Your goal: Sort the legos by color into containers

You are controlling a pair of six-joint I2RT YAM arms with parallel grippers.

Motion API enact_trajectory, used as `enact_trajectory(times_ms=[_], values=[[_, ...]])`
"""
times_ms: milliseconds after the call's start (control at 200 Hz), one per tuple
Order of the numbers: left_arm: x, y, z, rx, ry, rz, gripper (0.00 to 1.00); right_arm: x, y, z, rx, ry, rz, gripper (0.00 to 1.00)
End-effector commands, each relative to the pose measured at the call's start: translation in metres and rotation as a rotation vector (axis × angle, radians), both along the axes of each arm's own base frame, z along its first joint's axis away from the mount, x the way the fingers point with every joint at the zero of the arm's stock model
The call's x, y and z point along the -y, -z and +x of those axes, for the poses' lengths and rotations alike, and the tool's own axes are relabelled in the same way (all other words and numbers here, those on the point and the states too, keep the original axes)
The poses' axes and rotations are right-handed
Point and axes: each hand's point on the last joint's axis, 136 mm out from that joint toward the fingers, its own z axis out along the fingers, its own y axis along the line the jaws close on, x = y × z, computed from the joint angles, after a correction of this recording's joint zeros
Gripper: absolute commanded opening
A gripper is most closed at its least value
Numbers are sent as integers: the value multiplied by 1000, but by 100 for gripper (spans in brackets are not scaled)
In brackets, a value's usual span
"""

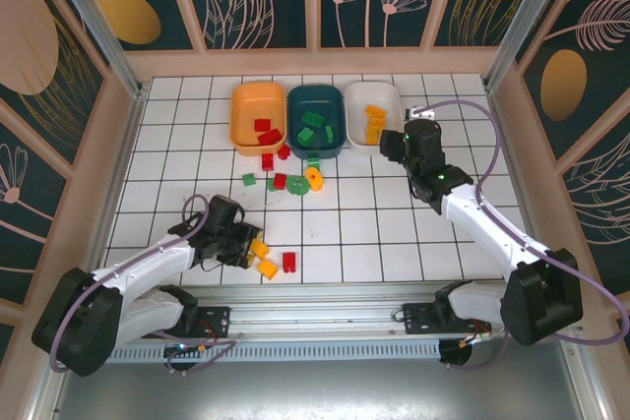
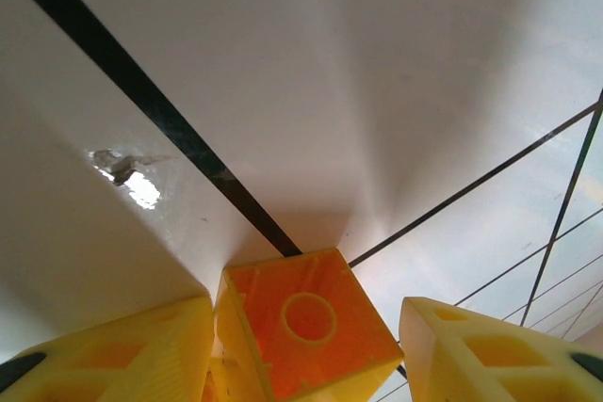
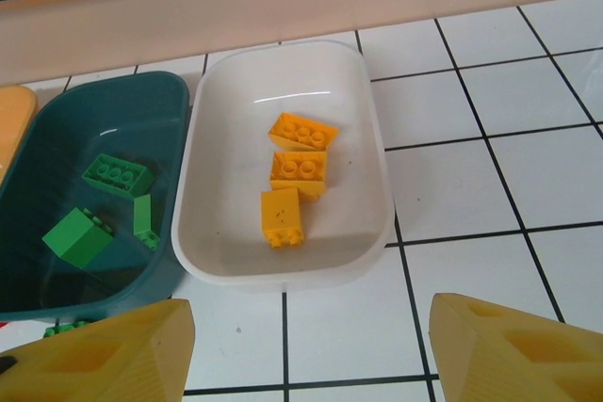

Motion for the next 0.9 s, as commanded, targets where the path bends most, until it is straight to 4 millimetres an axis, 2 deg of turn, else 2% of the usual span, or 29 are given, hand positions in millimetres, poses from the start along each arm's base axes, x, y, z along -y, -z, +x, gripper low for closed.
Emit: enact_trajectory(times_ms=[0,180,360,621,731,896], values=[[7,-4,7,46,52,5,55,1,-4,-6,12,7,17,68],[7,-4,10,75,95,26,53,3,-5,-9,16,9,14,68],[8,-1,11,98,110,20,44,3,-3,-11,11,6,17,68],[8,2,16,106,148,57,42,2,0,-13,6,2,22,68],[11,-9,26,149,159,67,40,3,-1,-14,7,2,22,68],[15,-43,55,255,195,125,40,3,0,-14,8,1,23,68]])
